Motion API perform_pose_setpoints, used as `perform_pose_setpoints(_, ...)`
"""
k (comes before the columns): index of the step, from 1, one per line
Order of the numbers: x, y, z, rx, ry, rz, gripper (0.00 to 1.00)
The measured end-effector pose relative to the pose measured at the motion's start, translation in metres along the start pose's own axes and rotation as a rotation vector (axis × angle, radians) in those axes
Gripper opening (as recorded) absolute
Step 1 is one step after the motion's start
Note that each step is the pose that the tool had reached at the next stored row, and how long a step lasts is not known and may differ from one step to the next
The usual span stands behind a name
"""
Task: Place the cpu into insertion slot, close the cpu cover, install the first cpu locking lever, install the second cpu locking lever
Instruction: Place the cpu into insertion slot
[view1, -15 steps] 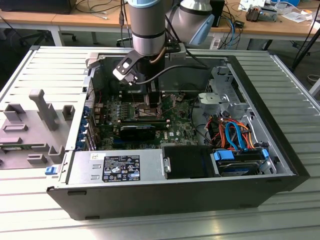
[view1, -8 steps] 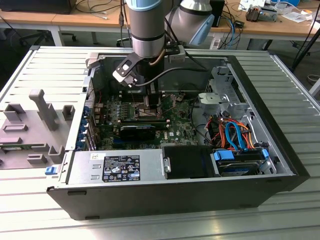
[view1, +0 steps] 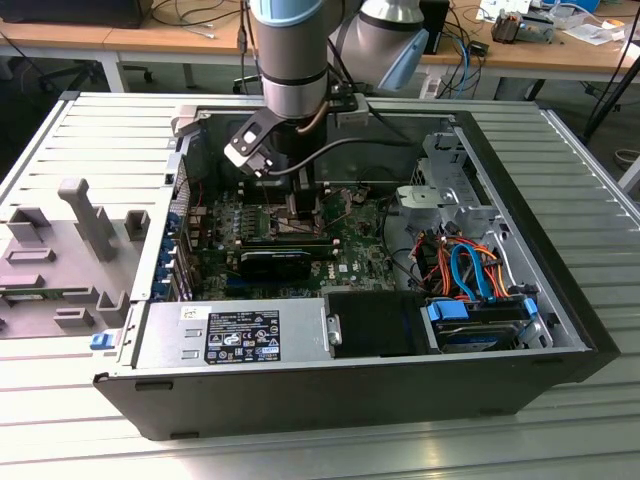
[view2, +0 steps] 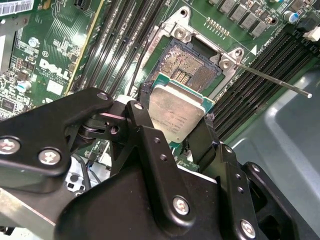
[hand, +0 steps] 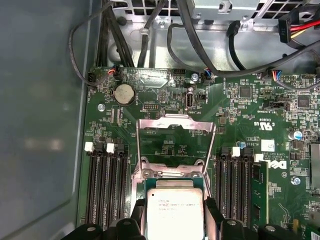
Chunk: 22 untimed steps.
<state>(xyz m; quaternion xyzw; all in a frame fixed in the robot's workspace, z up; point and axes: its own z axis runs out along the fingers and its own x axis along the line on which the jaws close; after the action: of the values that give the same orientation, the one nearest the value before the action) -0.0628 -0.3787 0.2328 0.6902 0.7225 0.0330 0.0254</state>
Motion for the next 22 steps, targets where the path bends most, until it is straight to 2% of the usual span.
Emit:
perform_pose_setpoints(4, 0.0001, -0.0025, 0.0016, 0.0, 0.0, 0.001, 0.55)
perform_pose_setpoints(22, 0.0001, -0.0032, 0.0067, 0.0, -0.0001, 0.001, 0.55)
